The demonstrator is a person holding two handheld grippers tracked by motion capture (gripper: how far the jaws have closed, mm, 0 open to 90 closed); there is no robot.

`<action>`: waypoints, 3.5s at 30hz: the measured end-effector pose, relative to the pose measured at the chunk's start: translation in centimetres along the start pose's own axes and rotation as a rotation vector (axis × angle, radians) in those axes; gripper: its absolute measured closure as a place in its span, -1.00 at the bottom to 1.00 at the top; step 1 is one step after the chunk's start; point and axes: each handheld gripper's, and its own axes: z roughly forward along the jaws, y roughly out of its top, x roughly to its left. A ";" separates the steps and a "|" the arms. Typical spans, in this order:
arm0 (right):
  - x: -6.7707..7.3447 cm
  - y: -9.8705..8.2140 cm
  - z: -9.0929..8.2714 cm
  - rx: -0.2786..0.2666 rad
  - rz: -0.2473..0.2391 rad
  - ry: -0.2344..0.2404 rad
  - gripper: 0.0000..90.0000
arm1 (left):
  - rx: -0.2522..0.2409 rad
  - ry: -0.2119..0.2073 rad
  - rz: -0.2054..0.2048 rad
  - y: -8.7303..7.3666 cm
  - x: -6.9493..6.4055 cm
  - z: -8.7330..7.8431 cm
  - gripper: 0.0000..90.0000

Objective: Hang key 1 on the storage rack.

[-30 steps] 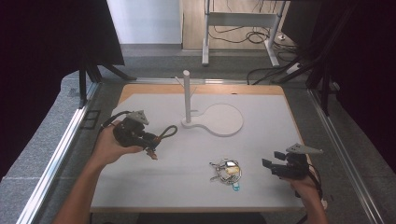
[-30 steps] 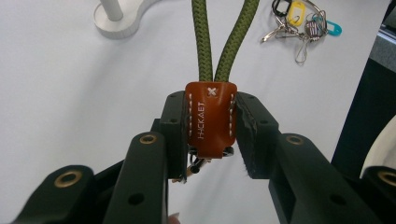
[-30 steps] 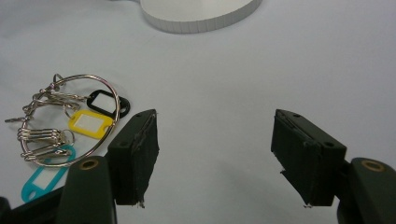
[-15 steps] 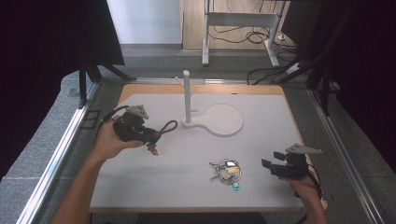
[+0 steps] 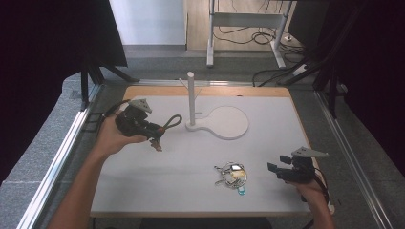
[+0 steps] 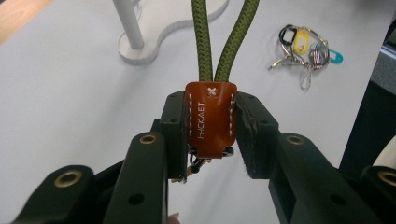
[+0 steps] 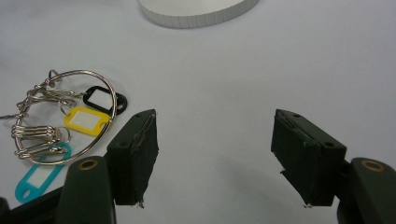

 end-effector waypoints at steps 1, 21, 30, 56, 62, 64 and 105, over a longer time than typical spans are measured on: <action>0.0 0.0 0.0 0.003 0.002 -0.001 -0.30 | -0.005 0.000 -0.006 0.2 0.0 0.0 0.48; -0.3 -0.2 0.1 0.014 0.014 -0.008 -0.30 | -0.005 0.000 -0.029 2.4 2.0 -0.4 0.48; -0.3 -0.3 0.3 0.028 0.019 -0.012 -0.30 | -0.014 -0.010 -0.062 2.8 3.0 -0.5 0.48; -0.3 -0.2 0.2 0.020 0.015 -0.014 -0.30 | -0.019 -0.001 -0.096 5.4 5.6 0.1 0.48; -0.4 -0.2 0.2 0.023 0.011 -0.011 -0.30 | -0.029 0.000 -0.114 5.3 6.4 -0.1 0.48; -0.4 -0.2 0.2 0.023 0.015 -0.012 -0.30 | -0.034 0.000 -0.120 5.5 6.6 -0.2 0.48; -0.5 -0.3 0.1 0.019 0.020 -0.014 -0.30 | -0.032 -0.015 -0.225 7.5 11.6 1.6 0.48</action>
